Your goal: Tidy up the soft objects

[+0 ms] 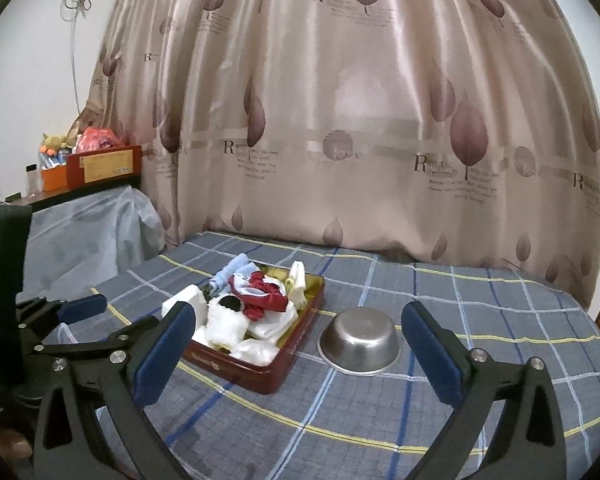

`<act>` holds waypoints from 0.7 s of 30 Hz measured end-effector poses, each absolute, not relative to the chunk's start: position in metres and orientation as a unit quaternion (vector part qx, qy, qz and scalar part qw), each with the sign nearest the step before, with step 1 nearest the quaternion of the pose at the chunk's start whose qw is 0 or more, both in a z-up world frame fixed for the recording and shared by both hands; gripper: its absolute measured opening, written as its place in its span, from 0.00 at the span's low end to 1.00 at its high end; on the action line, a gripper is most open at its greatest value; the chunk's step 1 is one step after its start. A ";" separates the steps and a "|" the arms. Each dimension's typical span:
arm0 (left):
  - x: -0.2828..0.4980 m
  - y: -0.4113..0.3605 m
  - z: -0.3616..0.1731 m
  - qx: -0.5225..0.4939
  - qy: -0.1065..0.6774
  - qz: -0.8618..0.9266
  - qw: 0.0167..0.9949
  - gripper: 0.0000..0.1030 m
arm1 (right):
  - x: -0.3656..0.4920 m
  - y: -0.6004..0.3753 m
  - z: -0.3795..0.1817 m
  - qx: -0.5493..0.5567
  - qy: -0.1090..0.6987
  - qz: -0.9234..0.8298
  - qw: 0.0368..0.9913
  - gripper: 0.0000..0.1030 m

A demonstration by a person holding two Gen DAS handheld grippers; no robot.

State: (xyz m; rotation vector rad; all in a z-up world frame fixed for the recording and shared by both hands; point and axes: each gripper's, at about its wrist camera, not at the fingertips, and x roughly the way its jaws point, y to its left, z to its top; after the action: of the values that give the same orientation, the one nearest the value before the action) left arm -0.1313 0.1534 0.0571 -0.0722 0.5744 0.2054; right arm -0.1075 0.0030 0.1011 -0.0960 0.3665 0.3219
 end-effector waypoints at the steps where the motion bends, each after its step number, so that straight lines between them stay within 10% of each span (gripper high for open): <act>1: -0.131 0.153 0.057 -0.035 0.282 0.100 0.953 0.67 | -0.107 0.002 0.101 -0.046 0.183 0.158 0.969 0.99; 21: -0.128 0.150 0.051 -0.041 0.290 0.085 0.952 0.67 | -0.101 -0.002 0.088 -0.046 0.201 0.152 0.967 0.99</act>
State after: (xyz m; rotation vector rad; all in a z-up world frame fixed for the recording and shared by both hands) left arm -0.1284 0.1496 0.0506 -0.0826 0.5893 0.1719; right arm -0.1015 -0.0020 0.0884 -0.0924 0.4072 0.3074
